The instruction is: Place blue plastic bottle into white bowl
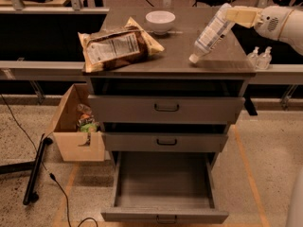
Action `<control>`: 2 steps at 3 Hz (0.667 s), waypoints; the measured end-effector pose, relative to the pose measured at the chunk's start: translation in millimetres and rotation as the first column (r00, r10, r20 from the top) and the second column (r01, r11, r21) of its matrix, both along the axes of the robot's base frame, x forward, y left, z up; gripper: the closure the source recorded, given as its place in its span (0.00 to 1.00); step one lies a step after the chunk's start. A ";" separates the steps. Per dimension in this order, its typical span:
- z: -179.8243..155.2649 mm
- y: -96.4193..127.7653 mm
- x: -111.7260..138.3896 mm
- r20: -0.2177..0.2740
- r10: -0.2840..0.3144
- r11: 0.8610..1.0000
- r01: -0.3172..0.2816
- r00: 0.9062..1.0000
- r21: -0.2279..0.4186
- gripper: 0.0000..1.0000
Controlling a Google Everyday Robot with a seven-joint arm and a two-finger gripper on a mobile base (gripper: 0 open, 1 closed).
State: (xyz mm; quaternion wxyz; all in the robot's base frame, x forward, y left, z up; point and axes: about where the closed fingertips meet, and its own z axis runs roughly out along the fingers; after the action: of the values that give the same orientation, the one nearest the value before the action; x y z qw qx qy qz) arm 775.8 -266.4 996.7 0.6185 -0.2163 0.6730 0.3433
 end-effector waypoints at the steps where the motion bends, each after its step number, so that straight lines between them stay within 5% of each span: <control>1: 9.7 11.4 -12.3 0.011 -0.037 0.998 0.036 0.999 0.055 1.00; 2: 19.3 33.5 -13.6 0.066 -0.100 0.989 0.092 0.993 0.113 1.00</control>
Offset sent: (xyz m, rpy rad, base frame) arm -0.0261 0.0450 0.0275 0.1593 -0.1256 -0.1623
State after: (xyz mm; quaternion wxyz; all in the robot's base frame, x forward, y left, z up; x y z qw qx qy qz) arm 762.3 -232.9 1016.0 0.6688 -0.1614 0.6403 0.3415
